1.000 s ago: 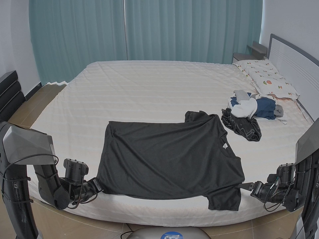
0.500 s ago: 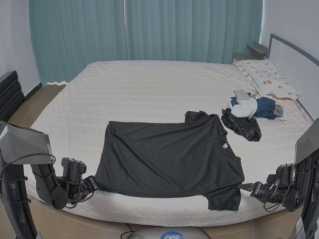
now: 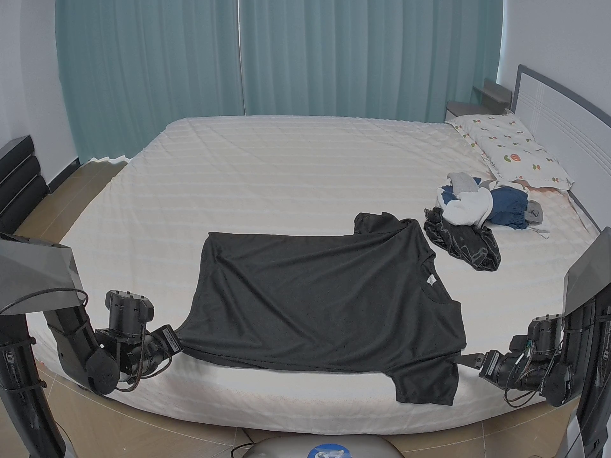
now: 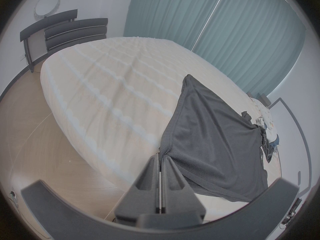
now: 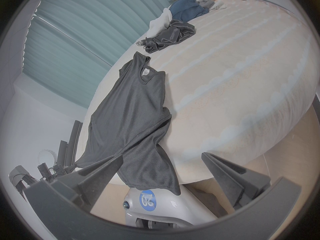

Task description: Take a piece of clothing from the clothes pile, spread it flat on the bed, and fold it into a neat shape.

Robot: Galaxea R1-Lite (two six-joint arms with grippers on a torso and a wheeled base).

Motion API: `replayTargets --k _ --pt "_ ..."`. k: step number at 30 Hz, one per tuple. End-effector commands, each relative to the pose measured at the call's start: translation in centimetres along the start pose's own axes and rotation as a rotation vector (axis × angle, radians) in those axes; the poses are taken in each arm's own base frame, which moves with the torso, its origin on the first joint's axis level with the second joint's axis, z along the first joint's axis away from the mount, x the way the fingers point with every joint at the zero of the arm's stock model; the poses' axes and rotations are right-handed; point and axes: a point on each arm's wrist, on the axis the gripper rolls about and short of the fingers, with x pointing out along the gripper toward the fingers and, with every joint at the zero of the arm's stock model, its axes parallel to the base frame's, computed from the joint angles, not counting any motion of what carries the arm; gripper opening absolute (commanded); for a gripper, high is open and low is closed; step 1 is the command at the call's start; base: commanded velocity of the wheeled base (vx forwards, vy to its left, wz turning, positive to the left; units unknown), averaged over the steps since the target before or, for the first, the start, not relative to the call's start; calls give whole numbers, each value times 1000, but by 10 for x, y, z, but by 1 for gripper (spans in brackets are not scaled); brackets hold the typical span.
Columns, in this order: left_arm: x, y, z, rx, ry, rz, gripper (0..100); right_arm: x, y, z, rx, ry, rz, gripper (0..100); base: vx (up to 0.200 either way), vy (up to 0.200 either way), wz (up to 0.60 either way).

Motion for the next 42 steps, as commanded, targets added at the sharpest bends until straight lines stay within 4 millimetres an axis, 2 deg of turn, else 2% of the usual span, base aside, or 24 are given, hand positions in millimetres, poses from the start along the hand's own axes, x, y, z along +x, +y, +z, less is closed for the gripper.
replayTargets --k 1,7,14,23,38,39,42 --pt "0 -4 7 -8 -27 -19 0 -3 -1 -3 4 10 -6 100 0 0 0" --pt "1 -3 4 -5 -11 -10 0 -2 -1 -3 2 12 -6 100 0 0 0" --pt "-10 -1 0 18 33 15 0 -1 3 -8 -17 44 4 100 0 0 0" --pt "-10 0 -3 45 72 39 0 12 0 -23 -161 129 2 100 0 0 0" --pt "-10 1 -5 43 80 42 0 33 8 -14 -185 82 63 100 0 0 0" --pt "-10 1 -5 43 80 42 0 34 8 -14 -185 81 64 0 0 0 0" --pt "-10 2 -5 43 81 43 0 31 6 -17 -195 91 47 0 0 0 0"
